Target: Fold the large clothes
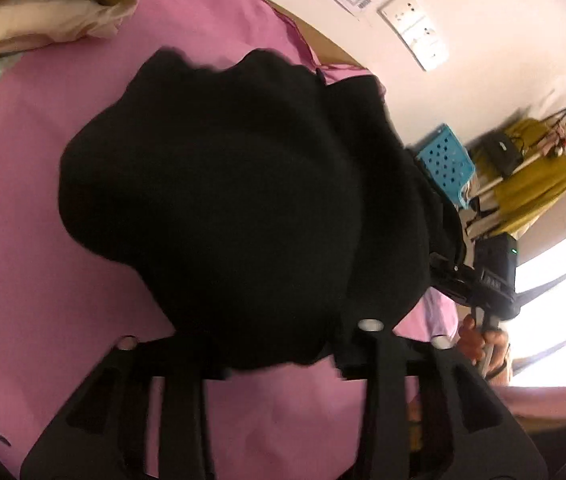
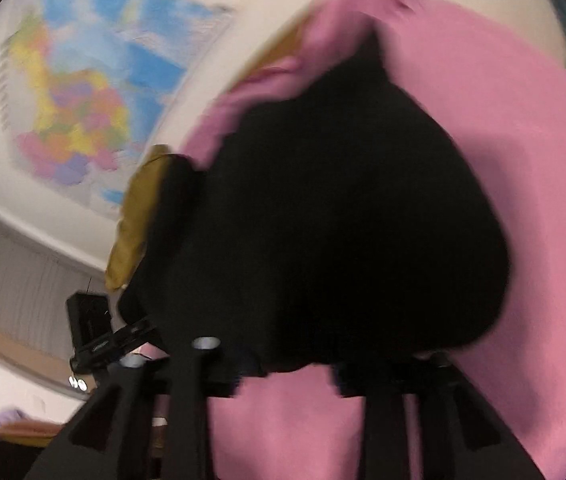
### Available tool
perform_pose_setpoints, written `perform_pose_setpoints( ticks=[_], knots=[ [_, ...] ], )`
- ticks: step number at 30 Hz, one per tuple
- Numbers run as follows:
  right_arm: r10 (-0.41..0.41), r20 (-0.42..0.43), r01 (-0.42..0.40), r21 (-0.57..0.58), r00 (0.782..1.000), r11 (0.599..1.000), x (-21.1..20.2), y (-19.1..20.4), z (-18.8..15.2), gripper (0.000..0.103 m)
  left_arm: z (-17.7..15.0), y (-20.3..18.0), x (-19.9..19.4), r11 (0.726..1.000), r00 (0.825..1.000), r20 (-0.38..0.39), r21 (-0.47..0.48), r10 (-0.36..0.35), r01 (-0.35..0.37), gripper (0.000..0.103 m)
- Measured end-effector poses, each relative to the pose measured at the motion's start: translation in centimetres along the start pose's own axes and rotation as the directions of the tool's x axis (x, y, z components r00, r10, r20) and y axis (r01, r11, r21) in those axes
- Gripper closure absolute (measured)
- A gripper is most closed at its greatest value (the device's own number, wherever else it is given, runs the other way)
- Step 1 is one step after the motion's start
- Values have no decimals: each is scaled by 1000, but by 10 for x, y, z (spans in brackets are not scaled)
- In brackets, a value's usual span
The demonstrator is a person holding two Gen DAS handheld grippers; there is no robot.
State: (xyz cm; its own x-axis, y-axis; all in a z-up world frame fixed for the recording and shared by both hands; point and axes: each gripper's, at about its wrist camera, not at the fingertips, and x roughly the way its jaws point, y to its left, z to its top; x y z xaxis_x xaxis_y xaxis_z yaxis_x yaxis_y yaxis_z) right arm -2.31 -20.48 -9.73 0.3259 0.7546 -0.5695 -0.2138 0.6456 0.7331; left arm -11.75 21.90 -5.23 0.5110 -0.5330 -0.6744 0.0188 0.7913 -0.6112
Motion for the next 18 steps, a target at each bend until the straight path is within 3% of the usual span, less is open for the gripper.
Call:
perform_pose_setpoints(
  ticks=[4, 7, 9, 10, 12, 15, 18],
  knots=[
    [-61, 4, 61, -90, 998, 994, -31, 11, -4, 37, -9, -19, -44, 986, 991, 123, 156, 47, -66, 42],
    [-70, -18, 65, -187, 997, 980, -57, 25, -7, 36, -4, -29, -72, 976, 979, 205, 211, 19, -63, 29],
    [-30, 1, 29, -251, 1000, 968, -76, 37, -7, 36, 3, -42, -87, 966, 965, 261, 242, 22, -87, 15],
    [5, 39, 7, -288, 999, 958, -87, 45, -3, 36, 12, -46, -94, 962, 962, 273, 252, 32, -104, 14],
    [14, 123, 26, -321, 992, 947, -101, 50, 7, 31, 28, -65, -86, 951, 956, 289, 277, 56, -139, 12],
    [-108, 244, 193, -357, 964, 914, -89, 64, 33, 31, 51, -70, -67, 929, 952, 276, 299, 134, -218, 12],
    [-139, 229, 225, -412, 963, 883, -56, 76, 49, 31, 66, -61, -35, 897, 948, 215, 328, 234, -296, 13]
  ],
)
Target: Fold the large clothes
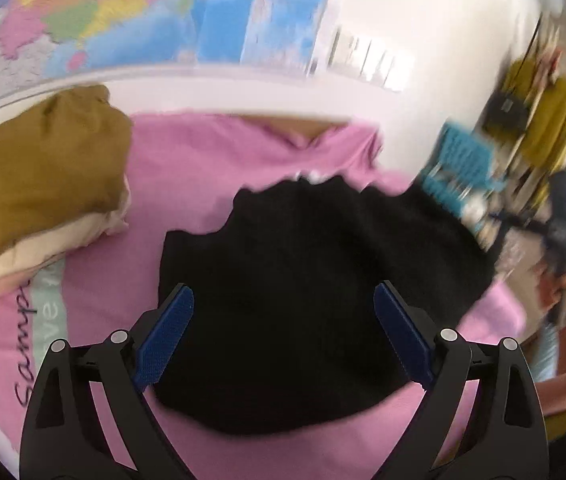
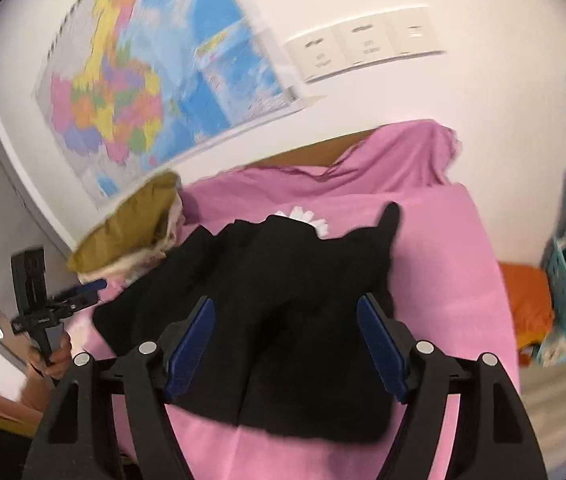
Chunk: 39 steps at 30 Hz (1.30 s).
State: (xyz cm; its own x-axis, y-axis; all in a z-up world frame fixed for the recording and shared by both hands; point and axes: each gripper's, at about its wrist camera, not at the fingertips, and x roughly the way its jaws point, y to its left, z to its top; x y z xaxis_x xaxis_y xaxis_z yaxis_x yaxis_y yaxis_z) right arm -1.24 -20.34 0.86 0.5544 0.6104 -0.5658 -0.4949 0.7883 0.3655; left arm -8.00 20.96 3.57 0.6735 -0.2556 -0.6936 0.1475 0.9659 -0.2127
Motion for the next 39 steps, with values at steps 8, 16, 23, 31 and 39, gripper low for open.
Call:
perform_pose_setpoints(
  ticks=[8, 16, 23, 31, 39],
  knots=[
    [-111, -219, 72, -178, 969, 981, 121, 35, 14, 57, 1, 15, 72, 1000, 985, -173, -16, -8, 5, 32],
    [-29, -24, 26, -125, 999, 992, 78, 35, 40, 99, 21, 30, 31, 997, 999, -32, -82, -17, 14, 94],
    [-213, -187, 191, -128, 959, 973, 149, 23, 38, 69, 7, 50, 61, 989, 993, -93, -125, 73, -84, 64],
    [-105, -119, 109, 26, 987, 994, 103, -6, 29, 40, -3, 78, 26, 962, 999, -22, -271, 39, -44, 31],
    [-233, -216, 260, 106, 948, 960, 106, -69, 2, 77, -19, 75, 40, 964, 994, -63, -249, 85, -98, 28]
  ],
)
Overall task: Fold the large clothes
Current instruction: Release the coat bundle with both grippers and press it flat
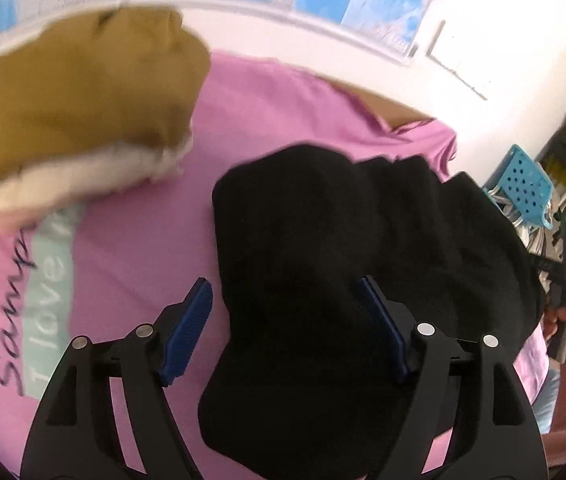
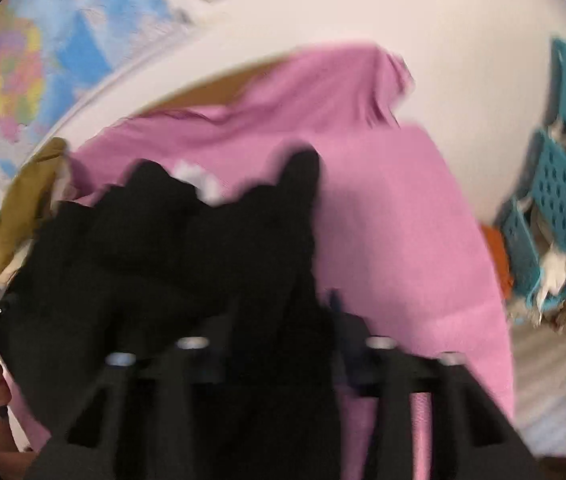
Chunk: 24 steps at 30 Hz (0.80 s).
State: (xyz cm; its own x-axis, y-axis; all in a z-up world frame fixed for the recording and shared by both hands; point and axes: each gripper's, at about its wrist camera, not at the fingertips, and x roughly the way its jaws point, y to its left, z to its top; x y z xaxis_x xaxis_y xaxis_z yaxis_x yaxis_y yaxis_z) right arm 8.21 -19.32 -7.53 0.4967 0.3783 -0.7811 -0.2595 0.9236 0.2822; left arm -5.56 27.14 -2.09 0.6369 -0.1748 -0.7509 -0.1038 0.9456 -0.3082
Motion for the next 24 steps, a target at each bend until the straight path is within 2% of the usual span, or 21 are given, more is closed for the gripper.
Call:
perform_pose_setpoints(
  ticks=[1, 2, 3, 5, 6, 8, 10, 11, 13, 14, 16, 17, 18, 21, 24],
  knots=[
    [49, -3, -49, 32, 999, 998, 5, -7, -3, 79, -1, 3, 2, 1000, 1000, -4, -16, -2, 1, 28],
    [81, 30, -82, 48, 996, 995, 4, -11, -5, 82, -1, 7, 4, 999, 1000, -10, -41, -15, 15, 28],
    [87, 41, -89, 54, 995, 995, 2, -12, -5, 90, 0, 9, 3, 999, 1000, -10, -48, -18, 18, 28],
    [105, 105, -114, 85, 989, 990, -14, -16, -3, 96, 1, 4, 0, 1000, 1000, -2, -21, 12, -12, 28],
    [97, 143, -111, 88, 985, 990, -25, -16, -2, 97, 1, 2, 0, 999, 999, 4, -5, 32, -32, 28],
    [139, 207, -168, 132, 968, 977, -42, -27, 3, 97, 3, 0, 0, 999, 999, 5, 5, 41, -41, 29],
    [113, 188, -145, 166, 976, 975, -38, -42, 7, 97, 3, 4, 3, 999, 999, 0, -12, 41, -41, 29],
    [109, 139, -133, 179, 984, 975, -24, -46, 4, 97, 3, 6, 6, 999, 999, -4, -19, 37, -37, 29],
    [100, 55, -109, 196, 994, 975, 1, -50, -3, 93, 2, 9, 9, 999, 999, -14, -32, 43, -44, 22],
    [94, 56, -103, 188, 994, 977, 4, -48, -6, 91, 2, 12, 10, 998, 999, -20, -42, 49, -50, 19],
    [84, 71, -97, 205, 994, 974, -7, -49, -8, 72, 1, 15, 8, 997, 999, -27, -60, 42, -43, 16],
    [79, 88, -98, 232, 993, 968, -16, -53, -9, 53, 0, 17, 3, 997, 999, -23, -70, 29, -31, 16],
    [76, 111, -101, 245, 991, 964, -24, -55, -11, 50, -1, 18, -3, 996, 1000, -14, -80, 24, -25, 16],
    [71, 183, -104, 180, 980, 978, -61, -45, -18, 50, -4, 13, -22, 998, 999, 26, -59, 37, -35, 17],
    [142, 252, -161, 54, 957, 985, -94, -18, -31, 50, -10, 2, -40, 1000, 998, 63, -21, 17, -16, 17]
  ],
)
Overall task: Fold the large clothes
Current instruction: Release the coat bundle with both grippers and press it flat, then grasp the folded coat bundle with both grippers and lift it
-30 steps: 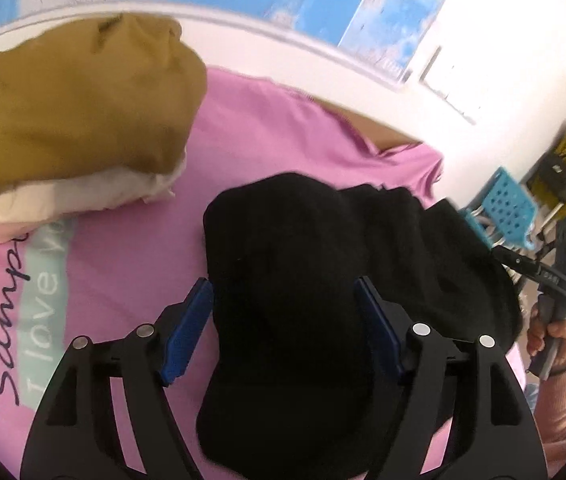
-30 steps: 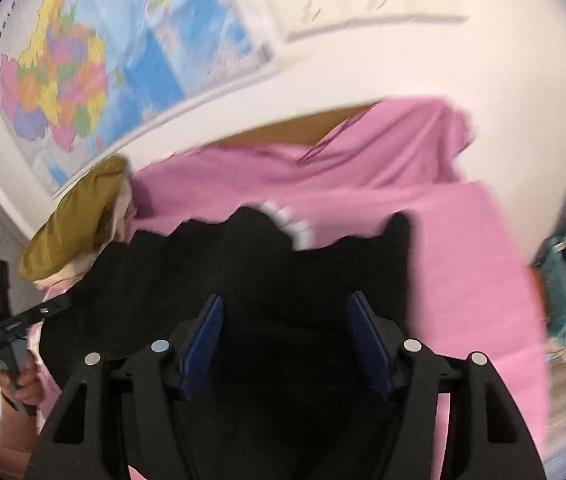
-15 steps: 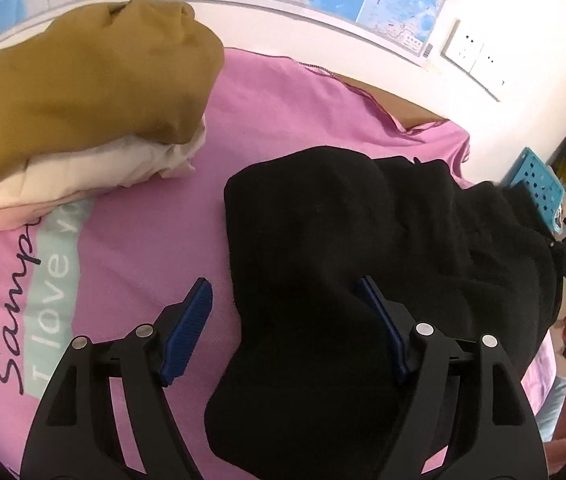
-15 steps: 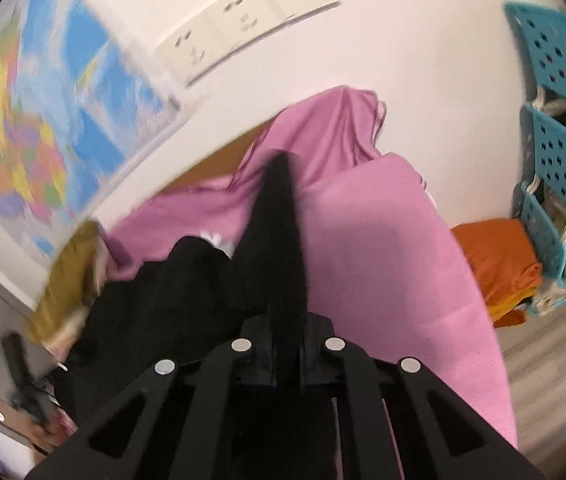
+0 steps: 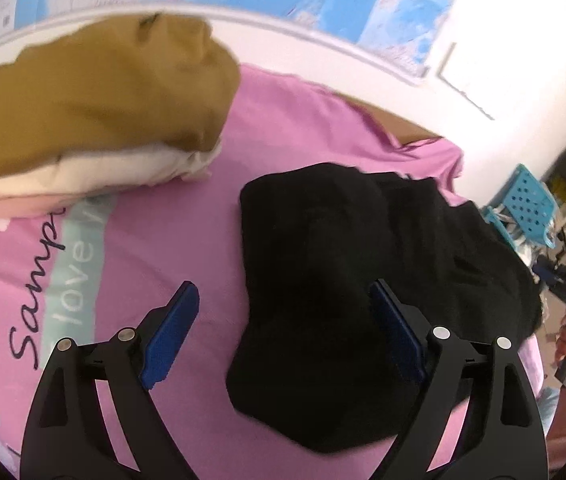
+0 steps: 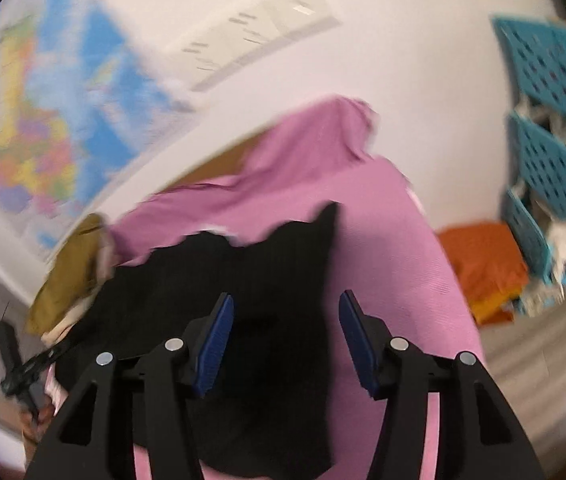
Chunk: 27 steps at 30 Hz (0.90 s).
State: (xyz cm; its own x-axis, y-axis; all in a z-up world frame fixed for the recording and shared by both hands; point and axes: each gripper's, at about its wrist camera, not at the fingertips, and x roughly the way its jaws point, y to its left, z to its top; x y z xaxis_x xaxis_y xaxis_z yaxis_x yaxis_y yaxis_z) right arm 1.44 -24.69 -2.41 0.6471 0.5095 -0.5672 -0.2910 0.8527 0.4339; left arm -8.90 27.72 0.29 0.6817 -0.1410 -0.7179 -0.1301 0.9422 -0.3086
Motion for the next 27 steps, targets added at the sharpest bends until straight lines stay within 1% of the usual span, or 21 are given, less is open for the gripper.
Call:
perform_pose_setpoints(
  ticks=[2, 3, 4, 5, 6, 7, 8, 10, 12, 13, 14, 15, 17, 18, 19, 22, 24, 25, 26, 27],
  knots=[
    [28, 5, -27, -82, 1000, 996, -7, 20, -9, 48, -6, -7, -8, 999, 1000, 7, 33, -18, 18, 17],
    [39, -11, -40, -119, 999, 992, -5, 28, -14, 44, -9, -8, -8, 999, 1000, 5, 42, -7, 7, 17],
    [30, -50, -36, -144, 998, 989, 3, 34, -21, 43, -12, -9, -5, 999, 1000, -4, 48, -2, 2, 17],
    [0, -89, -14, -150, 996, 989, 14, 34, -28, 43, -15, -7, -1, 999, 1000, -22, 44, -4, 5, 17],
    [-23, -118, 6, -142, 993, 990, 25, 32, -31, 44, -17, -2, 3, 1000, 999, -35, 24, -13, 14, 14],
    [-34, -161, 16, -111, 986, 994, 37, 24, -37, 45, -17, 3, 6, 999, 998, -48, -6, -37, 37, 14],
    [-25, -173, 12, -76, 985, 997, 42, 18, -39, 45, -17, 11, 9, 996, 996, -58, -51, -75, 72, 13],
    [18, -139, -19, -6, 990, 1000, 32, 14, -37, 43, -17, 17, 7, 992, 994, -62, -94, -86, 80, 12],
    [66, -104, -61, 48, 992, 997, 14, 12, -36, 26, -19, 15, -4, 996, 998, -39, -73, -54, 51, 12],
    [110, -79, -104, 85, 991, 991, -2, 9, -38, 24, -20, 13, -9, 998, 999, -31, -59, -40, 38, 12],
    [140, -76, -131, 105, 987, 986, -8, 7, -41, 22, -21, 12, -14, 998, 999, -23, -51, -36, 35, 12],
    [176, -86, -163, 143, 981, 976, -17, 4, -48, 22, -23, 12, -21, 998, 999, -13, -45, -41, 41, 12],
    [216, -106, -192, 199, 971, 961, -26, -2, -62, 22, -27, 14, -31, 997, 998, -10, -47, -60, 60, 12],
    [244, -118, -213, 230, 962, 950, -29, -4, -71, 21, -30, 16, -35, 995, 996, -16, -51, -86, 85, 12],
    [292, -140, -244, 283, 946, 927, -27, -8, -80, 20, -33, 17, -37, 993, 994, -25, -56, -107, 105, 12],
    [356, -163, -274, 381, 920, 883, -14, -11, -103, 20, -44, 18, -40, 985, 984, -66, -57, -166, 162, 12],
    [361, -166, -270, 404, 918, 874, -7, -9, -110, 20, -52, 17, -39, 978, 974, -93, -59, -206, 201, 12],
    [372, -150, -282, 418, 916, 864, -3, -8, -110, 20, -55, 16, -37, 973, 968, -102, -64, -228, 222, 12],
    [382, -137, -294, 425, 914, 856, 0, -6, -110, 20, -58, 15, -35, 965, 959, -112, -77, -260, 252, 12],
    [378, -129, -293, 425, 917, 856, 4, -4, -109, 19, -61, 12, -31, 956, 948, -128, -90, -291, 281, 12]
  ],
)
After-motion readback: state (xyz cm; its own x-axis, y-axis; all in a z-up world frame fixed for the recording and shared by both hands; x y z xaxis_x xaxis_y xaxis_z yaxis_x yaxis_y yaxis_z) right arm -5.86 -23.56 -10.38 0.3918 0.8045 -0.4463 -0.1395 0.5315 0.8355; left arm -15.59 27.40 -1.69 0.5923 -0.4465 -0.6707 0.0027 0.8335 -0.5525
